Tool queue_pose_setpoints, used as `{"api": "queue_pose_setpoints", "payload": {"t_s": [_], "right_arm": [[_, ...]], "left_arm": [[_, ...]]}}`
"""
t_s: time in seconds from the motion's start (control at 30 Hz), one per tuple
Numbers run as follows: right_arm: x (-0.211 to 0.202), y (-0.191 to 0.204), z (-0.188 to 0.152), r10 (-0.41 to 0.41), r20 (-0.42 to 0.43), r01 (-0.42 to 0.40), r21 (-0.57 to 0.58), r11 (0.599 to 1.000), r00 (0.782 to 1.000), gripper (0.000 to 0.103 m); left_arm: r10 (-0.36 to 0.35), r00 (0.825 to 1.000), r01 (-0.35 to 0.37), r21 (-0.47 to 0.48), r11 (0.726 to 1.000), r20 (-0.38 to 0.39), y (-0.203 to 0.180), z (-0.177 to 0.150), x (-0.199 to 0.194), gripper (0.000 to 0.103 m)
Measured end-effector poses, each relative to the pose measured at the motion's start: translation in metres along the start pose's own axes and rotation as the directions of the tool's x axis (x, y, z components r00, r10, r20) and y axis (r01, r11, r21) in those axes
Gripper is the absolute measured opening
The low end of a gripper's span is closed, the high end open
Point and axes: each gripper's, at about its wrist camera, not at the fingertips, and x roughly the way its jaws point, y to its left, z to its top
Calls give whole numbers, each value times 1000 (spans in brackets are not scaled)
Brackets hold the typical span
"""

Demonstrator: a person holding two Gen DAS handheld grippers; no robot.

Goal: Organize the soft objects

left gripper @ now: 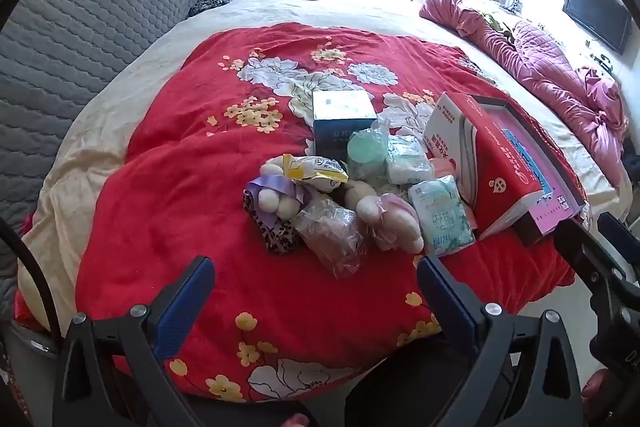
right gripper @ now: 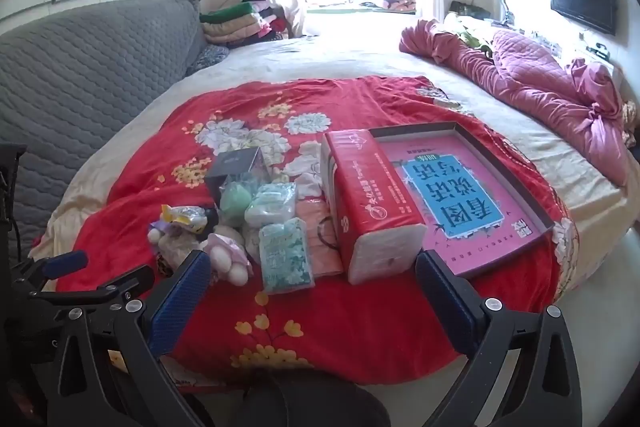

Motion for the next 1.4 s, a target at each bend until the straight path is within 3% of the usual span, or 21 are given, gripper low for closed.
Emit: {"api": "queue_pose_setpoints", "payload": {"t_s": [1.4], "right_arm": [[1, 9, -6, -24, -17, 23, -47, 999, 1000, 102]], "left_arm": [[5, 1000, -5, -7, 1000, 9, 4, 0, -3, 101]]}}
